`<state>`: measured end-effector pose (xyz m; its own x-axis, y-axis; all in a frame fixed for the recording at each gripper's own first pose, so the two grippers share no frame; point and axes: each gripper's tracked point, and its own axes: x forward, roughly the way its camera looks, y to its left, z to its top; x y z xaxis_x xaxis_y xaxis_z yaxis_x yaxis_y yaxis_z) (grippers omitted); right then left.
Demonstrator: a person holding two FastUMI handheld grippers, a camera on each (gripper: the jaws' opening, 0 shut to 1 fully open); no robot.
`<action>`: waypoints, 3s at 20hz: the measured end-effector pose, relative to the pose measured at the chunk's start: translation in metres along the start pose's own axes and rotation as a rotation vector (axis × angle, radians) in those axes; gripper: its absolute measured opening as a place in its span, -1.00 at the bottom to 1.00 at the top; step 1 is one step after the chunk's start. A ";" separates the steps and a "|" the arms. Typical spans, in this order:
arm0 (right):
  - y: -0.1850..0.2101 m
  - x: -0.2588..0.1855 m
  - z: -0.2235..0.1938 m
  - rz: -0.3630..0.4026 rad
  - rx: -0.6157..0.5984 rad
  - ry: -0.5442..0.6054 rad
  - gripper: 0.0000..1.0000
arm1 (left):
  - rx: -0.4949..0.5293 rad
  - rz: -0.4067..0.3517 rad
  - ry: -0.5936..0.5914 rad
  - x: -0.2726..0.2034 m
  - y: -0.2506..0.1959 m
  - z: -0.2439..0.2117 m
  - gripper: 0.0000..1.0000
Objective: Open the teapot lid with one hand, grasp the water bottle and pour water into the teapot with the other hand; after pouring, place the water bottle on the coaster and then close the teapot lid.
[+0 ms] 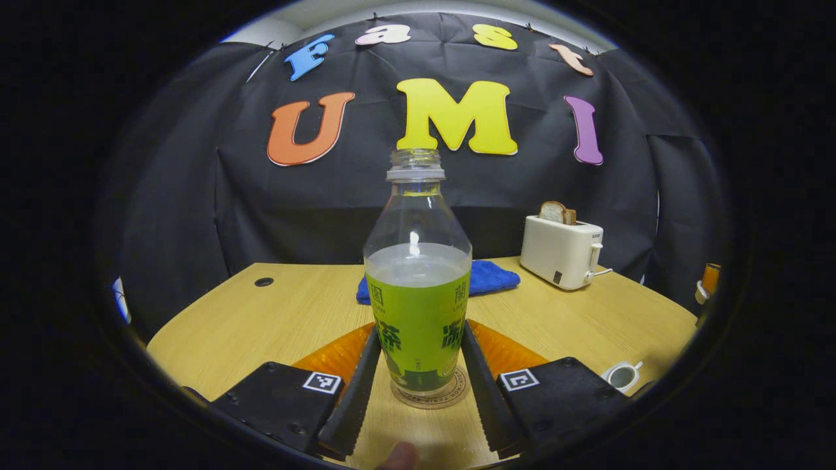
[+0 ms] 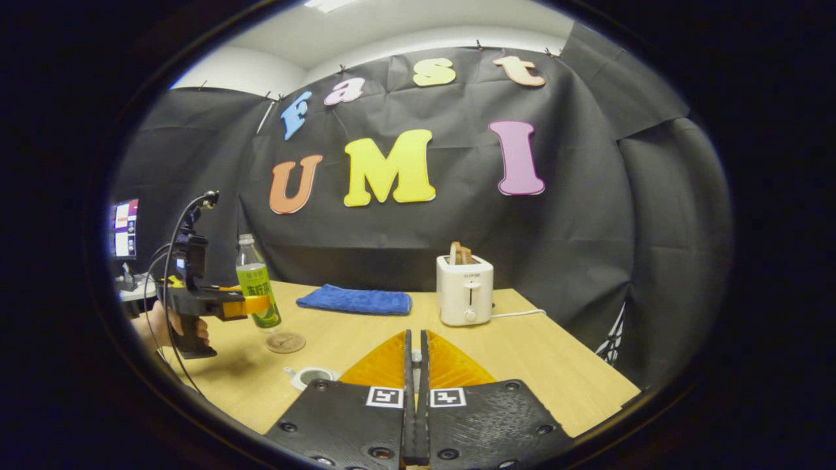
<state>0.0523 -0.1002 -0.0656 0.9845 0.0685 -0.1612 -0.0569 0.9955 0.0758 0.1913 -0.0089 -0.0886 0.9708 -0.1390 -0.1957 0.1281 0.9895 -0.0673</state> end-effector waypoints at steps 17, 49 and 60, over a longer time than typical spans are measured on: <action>0.010 0.009 -0.016 0.018 -0.013 0.037 -0.99 | 0.015 -0.004 0.073 0.022 0.005 -0.025 0.58; 0.136 0.047 -0.064 0.281 -0.102 0.119 -0.99 | 0.090 0.257 -0.192 -0.186 0.047 0.033 0.94; 0.133 0.056 -0.074 0.266 -0.105 0.109 -0.99 | 0.091 0.258 -0.192 -0.189 0.046 0.036 0.94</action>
<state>0.0880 0.0403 -0.1370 0.9095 0.3286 -0.2548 -0.3326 0.9426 0.0286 0.0213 0.0640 -0.0191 0.9929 0.1186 -0.0064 -0.1181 0.9918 0.0494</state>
